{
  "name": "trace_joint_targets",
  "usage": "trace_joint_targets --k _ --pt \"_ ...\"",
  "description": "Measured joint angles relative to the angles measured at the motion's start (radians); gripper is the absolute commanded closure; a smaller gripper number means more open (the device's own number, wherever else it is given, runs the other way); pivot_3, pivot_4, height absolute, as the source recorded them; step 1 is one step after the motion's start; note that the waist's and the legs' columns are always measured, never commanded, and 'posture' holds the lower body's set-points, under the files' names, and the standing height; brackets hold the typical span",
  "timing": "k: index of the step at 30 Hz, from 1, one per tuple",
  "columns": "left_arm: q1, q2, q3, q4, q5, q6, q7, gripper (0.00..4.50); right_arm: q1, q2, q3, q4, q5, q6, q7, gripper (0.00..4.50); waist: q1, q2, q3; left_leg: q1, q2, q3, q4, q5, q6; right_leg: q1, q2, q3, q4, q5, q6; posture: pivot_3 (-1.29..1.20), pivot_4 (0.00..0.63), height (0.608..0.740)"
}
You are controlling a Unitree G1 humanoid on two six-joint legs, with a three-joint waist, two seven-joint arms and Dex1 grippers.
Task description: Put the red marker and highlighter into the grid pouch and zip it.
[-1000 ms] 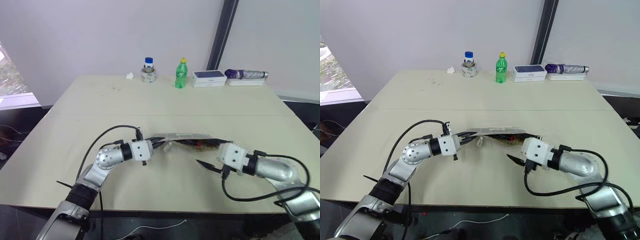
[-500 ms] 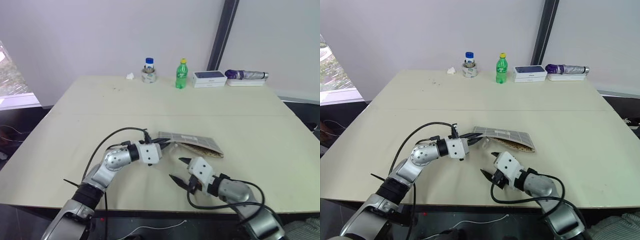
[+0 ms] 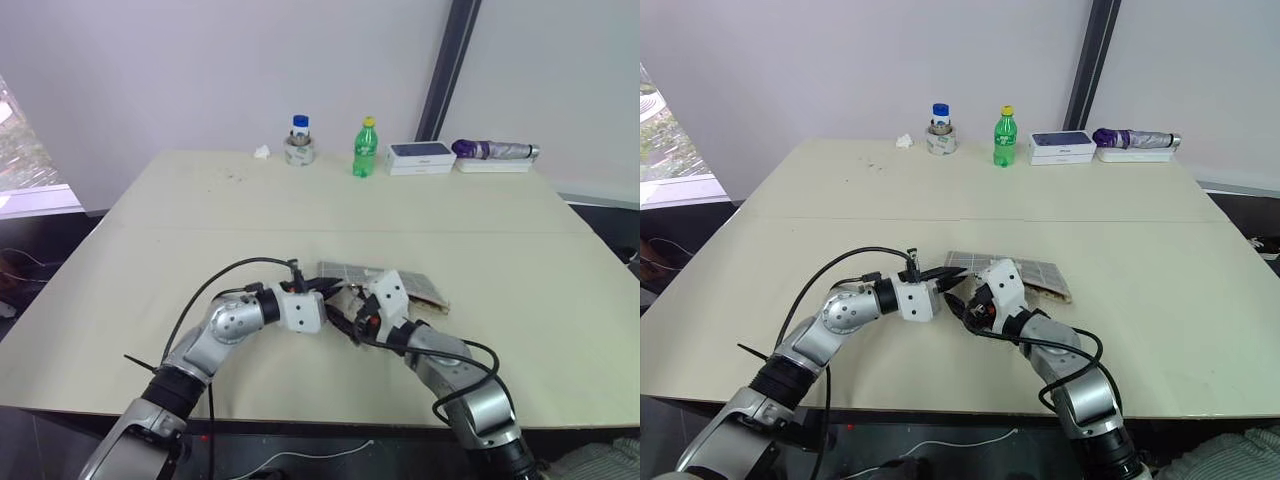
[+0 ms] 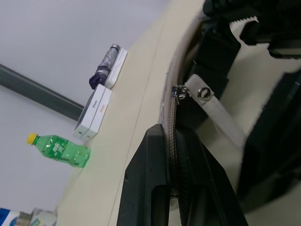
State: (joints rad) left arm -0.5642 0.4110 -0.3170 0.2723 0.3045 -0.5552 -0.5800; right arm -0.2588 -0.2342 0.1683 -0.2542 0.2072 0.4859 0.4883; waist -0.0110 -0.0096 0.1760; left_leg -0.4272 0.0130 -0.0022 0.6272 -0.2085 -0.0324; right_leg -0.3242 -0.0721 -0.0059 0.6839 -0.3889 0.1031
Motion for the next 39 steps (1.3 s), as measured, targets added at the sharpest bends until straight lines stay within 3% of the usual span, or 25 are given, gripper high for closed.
trace_joint_targets --k 2,6,7,16,21,29,32,35,39 --pt "0.0 0.001 0.0 0.0 0.0 0.0 0.0 4.5 -0.015 0.001 0.0 0.03 0.011 0.0 0.013 2.17 -0.001 0.0 0.0 0.0 0.0 0.0 0.0 0.0 0.0 0.0 0.0 0.0 0.0 0.0 0.0 0.0 0.15 0.74" --pt "0.0 0.002 -0.001 0.0 0.0 0.0 0.0 4.5 -0.022 0.0 -0.001 0.045 0.011 -0.004 0.009 4.3 -0.001 0.0 0.0 0.0 0.0 0.0 0.0 0.0 0.0 -0.001 0.0 0.0 0.0 0.0 0.0 0.0 0.15 0.74" --pt "0.0 0.002 -0.001 0.0 0.0 0.0 0.0 4.5 -0.02 0.0 -0.001 0.044 0.011 -0.006 0.01 4.45 0.0 0.0 0.0 0.0 0.0 0.0 0.0 0.0 0.0 -0.001 0.0 0.0 0.0 0.0 0.0 0.0 0.15 0.74" --pt "0.027 0.045 -0.002 0.002 -0.003 -0.013 -0.003 4.5 0.138 -0.1 0.015 -0.056 -0.035 -0.034 0.017 4.45 -0.001 0.0 0.0 0.0 0.001 0.0 -0.001 0.0 0.0 -0.001 0.0 0.0 0.0 0.0 0.0 0.0 0.15 0.74" --pt "0.06 0.14 0.043 0.024 -0.034 -0.036 -0.003 4.5 0.274 -0.309 -0.122 -0.11 -0.037 -0.063 0.081 4.45 0.002 0.0 0.0 0.0 0.0 0.0 0.0 0.0 0.0 0.001 0.0 0.0 0.0 0.0 0.0 0.0 0.15 0.74" --pt "0.057 0.108 0.011 0.063 -0.052 -0.083 -0.012 4.5 0.224 -0.476 -0.224 0.107 -0.078 -0.277 0.131 4.45 0.001 0.0 0.0 0.001 0.0 0.001 0.0 0.0 0.0 0.001 0.0 0.0 -0.001 0.0 0.0 0.0 0.15 0.74" --pt "0.051 0.078 0.009 0.072 -0.087 -0.047 -0.03 4.5 0.188 -0.489 -0.222 0.154 -0.11 -0.329 0.129 4.45 0.0 0.0 0.0 0.001 0.0 0.001 0.0 0.0 0.0 0.002 0.0 0.0 0.0 0.0 0.0 0.0 0.15 0.74" --pt "0.074 0.06 0.018 0.083 -0.136 0.018 -0.055 3.38 0.172 -0.452 -0.219 0.171 -0.09 -0.308 0.135 3.58 -0.003 0.0 0.0 0.001 0.001 0.001 0.0 0.0 0.0 0.001 0.0 0.0 0.0 0.0 0.0 0.0 0.15 0.74" --pt "0.121 0.069 0.043 0.093 -0.18 0.089 -0.079 1.34 0.202 -0.457 -0.208 0.134 -0.045 -0.266 0.209 1.52 -0.001 0.001 0.0 0.001 0.001 0.001 0.0 0.0 0.0 0.001 0.0 0.0 0.0 0.0 0.0 0.0 0.15 0.74"
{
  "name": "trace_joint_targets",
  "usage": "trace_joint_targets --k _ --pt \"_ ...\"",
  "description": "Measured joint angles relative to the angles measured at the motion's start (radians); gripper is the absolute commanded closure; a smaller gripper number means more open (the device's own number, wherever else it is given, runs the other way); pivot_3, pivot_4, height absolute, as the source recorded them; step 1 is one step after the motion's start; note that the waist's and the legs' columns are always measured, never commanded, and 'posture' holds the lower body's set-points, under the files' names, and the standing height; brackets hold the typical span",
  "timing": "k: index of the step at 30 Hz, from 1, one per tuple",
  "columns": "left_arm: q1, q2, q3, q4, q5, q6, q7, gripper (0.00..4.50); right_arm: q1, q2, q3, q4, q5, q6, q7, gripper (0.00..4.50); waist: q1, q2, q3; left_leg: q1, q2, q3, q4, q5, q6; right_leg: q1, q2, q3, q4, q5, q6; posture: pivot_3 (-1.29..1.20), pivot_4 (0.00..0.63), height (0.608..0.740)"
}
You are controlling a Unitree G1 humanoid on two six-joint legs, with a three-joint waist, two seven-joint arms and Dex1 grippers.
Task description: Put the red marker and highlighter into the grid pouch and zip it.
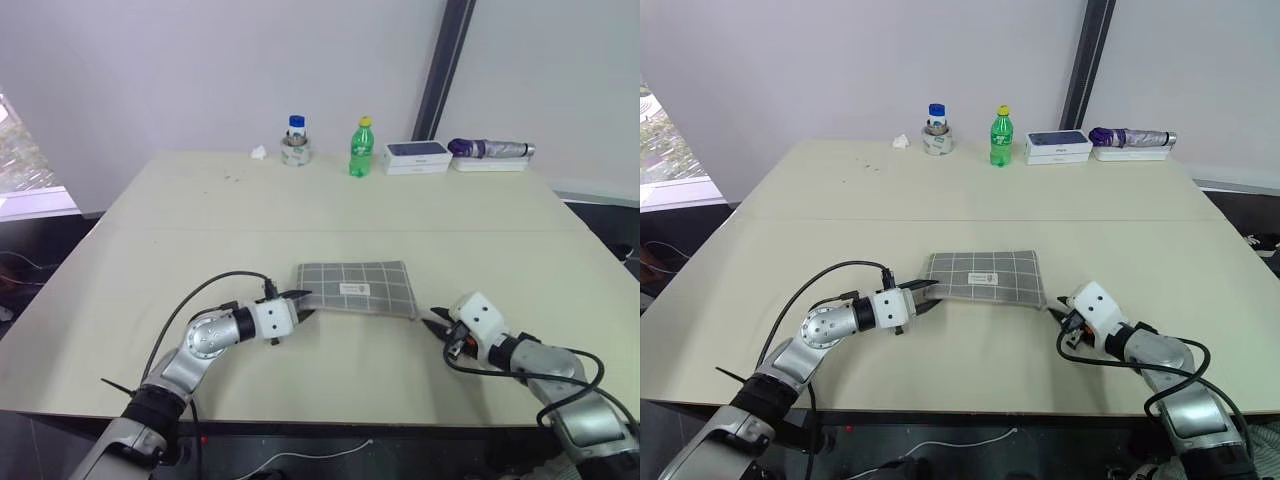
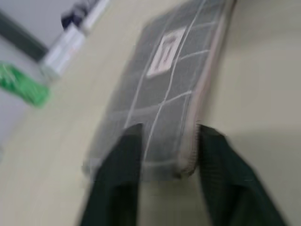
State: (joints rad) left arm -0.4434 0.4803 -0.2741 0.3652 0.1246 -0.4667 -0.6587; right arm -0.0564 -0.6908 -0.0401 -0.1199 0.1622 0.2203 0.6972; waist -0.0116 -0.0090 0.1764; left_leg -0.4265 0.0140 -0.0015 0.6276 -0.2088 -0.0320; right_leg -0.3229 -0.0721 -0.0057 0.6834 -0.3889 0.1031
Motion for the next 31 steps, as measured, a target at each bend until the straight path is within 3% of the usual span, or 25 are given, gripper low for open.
trace_joint_targets --k 3,8,11,15,19,25,31 --pt "0.016 0.035 0.057 -0.027 -0.058 0.038 -0.026 0.0 0.002 -0.046 -0.02 -0.003 0.013 0.016 0.039 0.02 0.002 0.0 0.0 0.0 0.0 0.0 0.001 0.0 0.0 0.001 -0.001 0.0 0.0 0.0 0.0 0.0 0.15 0.74" --pt "0.227 0.06 0.168 -0.222 -0.294 0.266 -0.111 0.0 0.042 -0.111 -0.134 0.029 0.085 0.052 0.123 0.02 -0.001 0.001 0.0 0.0 0.0 0.0 -0.001 -0.001 0.001 0.001 -0.002 0.001 -0.002 0.0 0.0 0.0 0.15 0.74" --pt "0.333 0.06 0.216 -0.331 -0.416 0.388 -0.125 0.0 0.139 -0.111 -0.181 -0.021 0.182 0.053 0.218 0.02 0.002 0.0 0.0 0.0 0.001 -0.002 -0.001 -0.001 0.001 0.002 -0.003 -0.001 -0.003 0.0 0.0 0.0 0.15 0.74" --pt "0.294 0.101 0.38 -0.363 -0.558 0.507 -0.122 0.0 0.217 -0.097 -0.288 -0.056 0.292 0.022 0.297 0.02 0.002 0.0 0.0 0.002 0.0 -0.002 0.001 -0.001 0.001 0.005 -0.004 -0.001 -0.002 0.001 0.0 0.0 0.15 0.74" --pt "0.23 0.147 0.521 -0.286 -0.65 0.597 -0.124 0.0 0.162 -0.098 -0.383 0.005 0.294 -0.028 0.268 0.02 -0.003 0.0 0.0 0.003 -0.001 -0.001 0.0 -0.001 0.002 0.004 -0.004 -0.001 -0.002 0.001 0.0 0.0 0.15 0.74" --pt "0.173 0.239 0.578 -0.161 -0.683 0.7 -0.175 0.0 0.109 -0.115 -0.402 0.082 0.279 -0.061 0.255 0.02 0.001 0.0 0.0 0.001 0.0 0.0 0.0 -0.001 0.002 0.002 -0.001 0.0 -0.003 0.001 0.0 0.0 0.15 0.74" --pt "0.192 0.291 0.586 -0.123 -0.662 0.702 -0.244 0.0 0.183 -0.149 -0.457 0.084 0.277 -0.088 0.313 0.02 0.0 0.0 0.0 0.001 -0.001 0.0 -0.001 -0.001 0.002 0.003 -0.005 0.0 -0.003 0.001 0.0 0.0 0.15 0.74"
